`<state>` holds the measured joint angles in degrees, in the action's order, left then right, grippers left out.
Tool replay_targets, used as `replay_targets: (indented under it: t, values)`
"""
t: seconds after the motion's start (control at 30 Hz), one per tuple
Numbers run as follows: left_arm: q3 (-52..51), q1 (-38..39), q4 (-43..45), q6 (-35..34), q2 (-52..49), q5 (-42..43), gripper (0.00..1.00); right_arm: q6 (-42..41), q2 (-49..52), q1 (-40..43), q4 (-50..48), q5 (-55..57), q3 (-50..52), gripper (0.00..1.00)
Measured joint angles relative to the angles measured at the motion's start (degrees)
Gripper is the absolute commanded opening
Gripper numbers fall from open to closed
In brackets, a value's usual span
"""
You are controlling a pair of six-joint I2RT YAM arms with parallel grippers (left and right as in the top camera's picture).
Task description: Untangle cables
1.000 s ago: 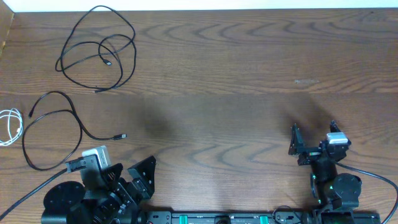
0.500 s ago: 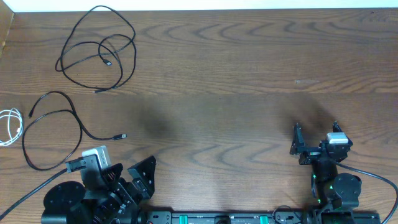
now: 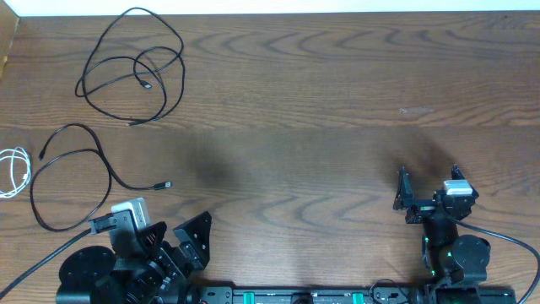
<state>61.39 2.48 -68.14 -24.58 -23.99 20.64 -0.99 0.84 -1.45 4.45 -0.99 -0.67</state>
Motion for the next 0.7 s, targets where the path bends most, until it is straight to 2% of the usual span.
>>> replay_targets:
  t: [0.3, 0.47, 0.7]
  values:
    - [0.0, 0.0, -0.1, 0.0, 0.0, 0.0, 0.99, 0.0, 0.0, 0.0, 0.0, 0.0, 0.0, 0.99]
    - [0.0, 0.0, -3.3, 0.7, 0.0, 0.0, 0.99, 0.0, 0.0, 0.0, 0.0, 0.2, 0.0, 0.99]
    - [-2.1, 0.0, -0.3, 2.0, 0.5, -1.5, 0.99, 0.0, 0.0, 0.0, 0.0, 0.4, 0.0, 0.99]
